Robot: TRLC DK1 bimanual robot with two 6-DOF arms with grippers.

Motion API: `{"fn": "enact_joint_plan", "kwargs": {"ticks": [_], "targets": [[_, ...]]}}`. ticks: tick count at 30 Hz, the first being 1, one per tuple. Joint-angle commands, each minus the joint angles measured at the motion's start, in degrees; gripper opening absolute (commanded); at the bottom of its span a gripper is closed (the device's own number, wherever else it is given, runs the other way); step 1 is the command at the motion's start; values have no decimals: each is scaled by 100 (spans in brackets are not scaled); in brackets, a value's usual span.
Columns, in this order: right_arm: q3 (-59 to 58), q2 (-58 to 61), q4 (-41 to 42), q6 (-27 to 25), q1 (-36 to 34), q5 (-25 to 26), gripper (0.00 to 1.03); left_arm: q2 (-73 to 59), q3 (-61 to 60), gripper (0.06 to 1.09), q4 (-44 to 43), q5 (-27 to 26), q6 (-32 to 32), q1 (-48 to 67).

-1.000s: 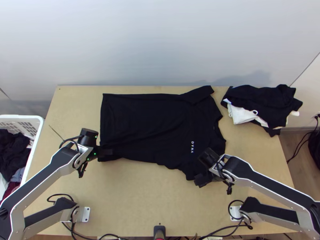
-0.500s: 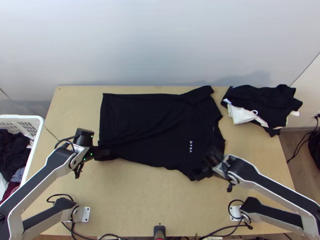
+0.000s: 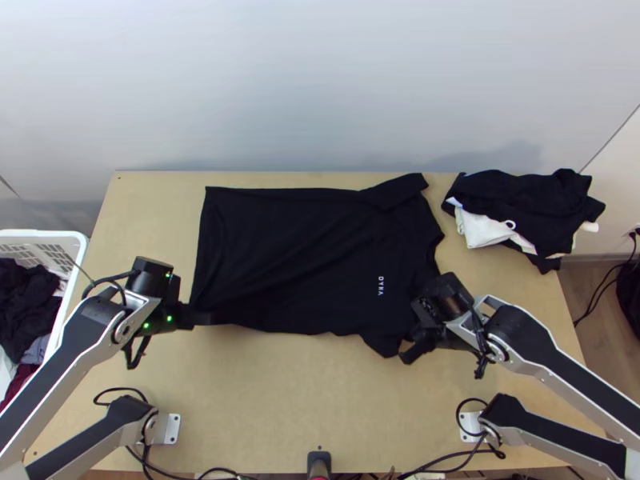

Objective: Fold the t-shirt

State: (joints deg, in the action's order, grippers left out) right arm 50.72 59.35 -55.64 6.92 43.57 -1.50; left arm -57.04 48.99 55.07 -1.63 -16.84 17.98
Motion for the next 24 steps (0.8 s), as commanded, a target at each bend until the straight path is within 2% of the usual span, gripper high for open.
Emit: {"fn": "enact_joint_plan", "kwargs": {"ticks": [1,5,7,11,15,19,21,22,23,24], "targets": [[263,-38,-975,-498,152,-729,3,263,128,9,1094,-391,357,294],[26,-170,-1705,-736,459,-782,3,536,-136,9,1665,-391,682,285],[-1,-301,-1810,-780,556,-826,3,711,-100,9,1920,-382,858,241],[114,-389,-2118,-911,591,-1204,3,949,31,9,2421,-505,1315,171],[175,-275,-2364,-1026,846,-1230,5,1116,49,10,2465,-681,1341,250],[175,-178,-2470,-1035,837,-1230,13,1204,49,10,2509,-892,1306,259],[202,-187,-2478,-1026,837,-1230,13,1265,67,10,2562,-909,1297,259],[219,-196,-2487,-1017,837,-1230,15,1283,58,10,2562,-909,1297,259],[237,-205,-2505,-991,828,-1221,24,1283,49,10,2553,-918,1297,250],[263,-205,-2531,-955,811,-1221,40,1274,40,11,2491,-918,1280,241]]}}
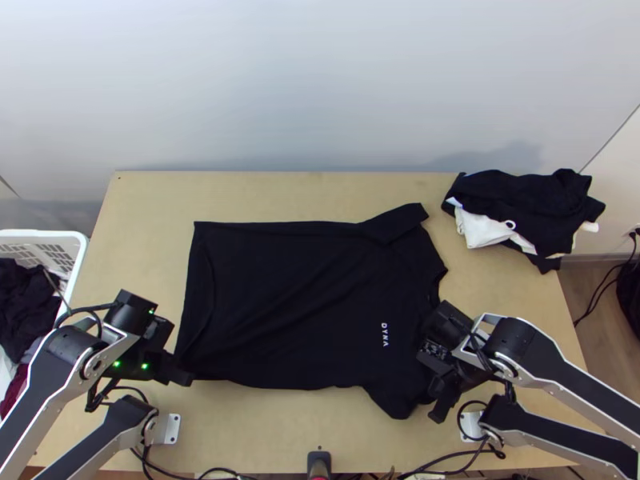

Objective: Fold the t-shirt

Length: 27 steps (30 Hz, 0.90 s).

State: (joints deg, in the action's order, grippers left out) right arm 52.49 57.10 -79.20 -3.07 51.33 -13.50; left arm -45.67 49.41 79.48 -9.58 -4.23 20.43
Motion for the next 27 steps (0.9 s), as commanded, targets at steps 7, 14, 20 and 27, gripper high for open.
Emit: {"fn": "enact_joint_plan", "kwargs": {"ticks": [7,14,20,27], "targets": [[253,91,-324,228,-158,75,99,-3,341,83,-328,-246,-614,-100],[1299,398,-324,325,-1169,-144,99,-619,772,94,-618,-1265,-992,-1638],[2960,1312,-175,782,-2514,-628,99,-1867,1502,103,-1717,-1441,-1484,-2570],[3443,1980,1038,1265,-3138,-645,99,-3545,2600,103,-3018,-87,-1985,-2491]]}}
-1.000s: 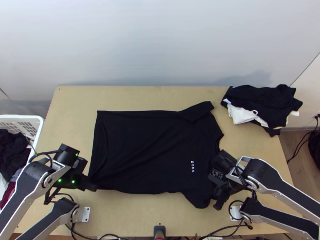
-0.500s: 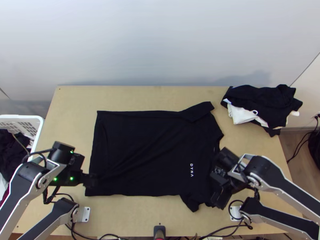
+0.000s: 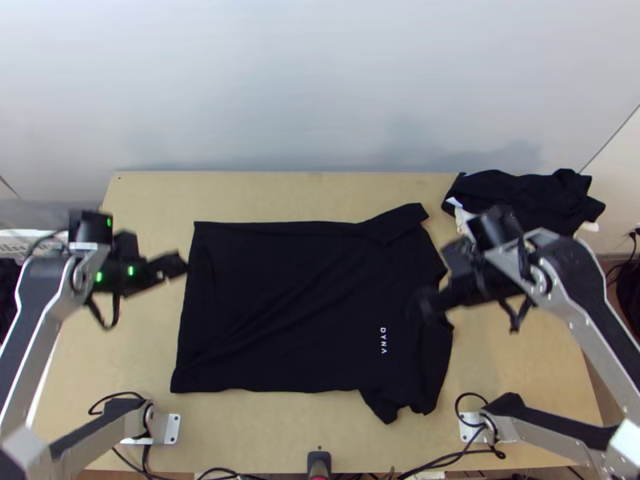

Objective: Fold the t-shirt

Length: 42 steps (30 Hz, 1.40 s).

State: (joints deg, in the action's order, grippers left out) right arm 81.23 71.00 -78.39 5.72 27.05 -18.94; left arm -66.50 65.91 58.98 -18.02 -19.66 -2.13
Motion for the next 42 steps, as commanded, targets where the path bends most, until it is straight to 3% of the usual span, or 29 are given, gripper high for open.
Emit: {"fn": "enact_joint_plan", "kwargs": {"ticks": [1,6,9,14,16,21,35,36,42], "targets": [[560,634,1159,527,-780,-101,99,-1770,1170,103,-1011,853,-504,-235],[543,889,1537,958,-868,-110,99,-3027,2057,103,-1073,1169,-556,-112],[525,994,1634,940,-965,-92,99,-3528,2339,103,-1170,1310,-521,29],[306,1082,2328,984,-1158,356,99,-4240,2515,103,-1416,1574,-504,275],[139,1205,2733,1336,-1413,514,99,-4495,2611,97,-1442,1697,-504,371],[139,1320,3198,1459,-1729,567,99,-4829,2699,97,-1706,2022,-469,468],[33,1513,3225,1459,-1676,628,99,-5549,3077,94,-1785,2321,-398,547],[16,1522,3225,1459,-1676,628,99,-5576,3112,93,-1785,2338,-389,556],[-125,1539,3225,1459,-1676,628,99,-5602,3191,58,-1969,2496,-398,565]]}}
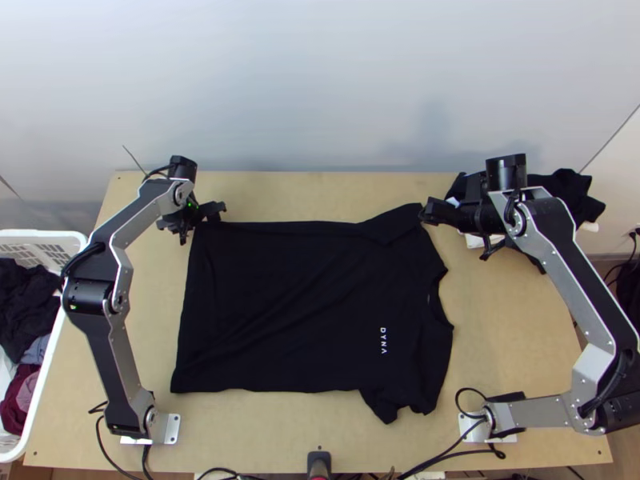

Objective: Fold the t-shirt

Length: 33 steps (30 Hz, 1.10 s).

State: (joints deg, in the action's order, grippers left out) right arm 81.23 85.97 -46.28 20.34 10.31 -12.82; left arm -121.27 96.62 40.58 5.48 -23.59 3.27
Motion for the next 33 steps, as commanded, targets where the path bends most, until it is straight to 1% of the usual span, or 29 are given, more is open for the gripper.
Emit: {"fn": "enact_joint_plan", "kwargs": {"ticks": [1,5,6,8,11,14,19,26,30,33], "targets": [[-160,51,14,-4,-2,16,99,-125,112,52,-138,156,-5,25],[-187,104,14,-4,-2,34,99,-169,103,36,-138,243,4,16],[-178,121,40,-4,-2,34,99,-177,103,28,-147,287,30,16],[-178,165,119,-4,-2,51,99,-186,112,9,-182,331,118,16],[-143,323,163,-21,24,131,99,-169,76,10,-138,340,145,16],[-151,552,295,-197,182,341,99,-81,24,10,-129,349,153,7],[-108,1246,436,-329,297,359,99,60,-82,10,-103,358,153,-19],[604,2380,427,-206,437,341,99,341,-205,10,-85,384,153,16],[974,2916,436,-241,508,350,99,464,-205,10,-85,384,153,16],[1202,3224,436,-258,428,359,98,526,-205,10,-59,384,162,16]]}}
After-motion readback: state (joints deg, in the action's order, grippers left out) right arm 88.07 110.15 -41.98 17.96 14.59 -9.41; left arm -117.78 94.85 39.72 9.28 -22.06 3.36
